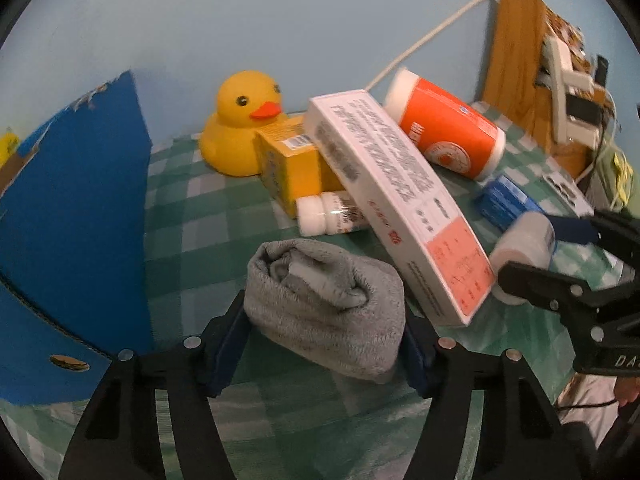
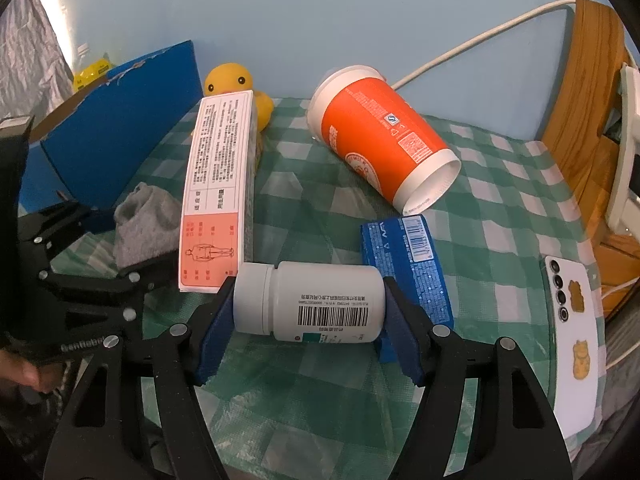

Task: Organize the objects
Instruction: 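Grasp the grey sock with the left gripper while the right gripper grasps the white pill bottle, then carry the sock and pill bottle into the box and open both grippers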

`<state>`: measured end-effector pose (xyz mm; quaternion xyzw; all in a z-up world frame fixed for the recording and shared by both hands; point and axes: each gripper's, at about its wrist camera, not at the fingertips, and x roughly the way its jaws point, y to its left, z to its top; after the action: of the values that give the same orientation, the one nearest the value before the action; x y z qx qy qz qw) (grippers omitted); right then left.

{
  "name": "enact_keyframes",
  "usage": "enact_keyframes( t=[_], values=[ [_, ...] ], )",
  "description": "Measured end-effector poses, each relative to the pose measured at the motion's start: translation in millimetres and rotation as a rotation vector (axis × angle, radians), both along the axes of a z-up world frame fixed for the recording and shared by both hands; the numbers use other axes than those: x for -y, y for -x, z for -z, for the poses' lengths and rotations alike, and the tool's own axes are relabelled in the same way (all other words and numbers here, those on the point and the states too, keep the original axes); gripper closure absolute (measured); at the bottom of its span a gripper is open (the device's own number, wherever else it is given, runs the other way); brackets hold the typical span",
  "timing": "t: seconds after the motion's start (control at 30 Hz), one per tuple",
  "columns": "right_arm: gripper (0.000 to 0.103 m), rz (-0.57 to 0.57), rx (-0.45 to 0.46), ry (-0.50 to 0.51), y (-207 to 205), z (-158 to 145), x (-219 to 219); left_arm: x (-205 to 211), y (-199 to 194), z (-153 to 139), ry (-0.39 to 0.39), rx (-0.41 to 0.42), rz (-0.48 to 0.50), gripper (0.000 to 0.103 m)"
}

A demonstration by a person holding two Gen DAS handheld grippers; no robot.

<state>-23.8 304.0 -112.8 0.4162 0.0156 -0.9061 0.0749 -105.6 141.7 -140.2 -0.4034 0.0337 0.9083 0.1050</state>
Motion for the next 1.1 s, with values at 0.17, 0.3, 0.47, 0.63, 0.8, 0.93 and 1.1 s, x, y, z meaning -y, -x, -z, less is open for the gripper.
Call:
enact_keyframes(
  t=[0.17, 0.3, 0.47, 0.63, 0.8, 0.93, 1.1],
  values=[
    [0.033, 0.001, -0.001, 0.000, 0, 0, 0, 17, -2, 0, -0.065, 0.007, -0.009, 0.040],
    [0.034, 0.003, -0.003, 0.008, 0, -2, 0, 24, -4, -2, -0.080, 0.017, -0.015, 0.041],
    [0.034, 0.006, -0.004, 0.013, -1, -2, -2, 26, -10, -6, -0.052, 0.011, -0.012, 0.041],
    [0.034, 0.016, -0.009, 0.028, -2, -3, -6, 27, -18, -15, -0.045, -0.013, -0.002, 0.041],
    [0.034, 0.022, -0.019, 0.034, -6, -11, -7, 26, -23, -29, -0.041, -0.039, 0.016, 0.041],
    [0.034, 0.025, -0.037, 0.034, -6, -21, -6, 27, -26, -41, -0.041, -0.067, 0.020, 0.041],
    [0.034, 0.008, -0.052, 0.046, -3, -35, 1, 33, -30, -60, -0.042, -0.096, 0.018, 0.041]
  ],
)
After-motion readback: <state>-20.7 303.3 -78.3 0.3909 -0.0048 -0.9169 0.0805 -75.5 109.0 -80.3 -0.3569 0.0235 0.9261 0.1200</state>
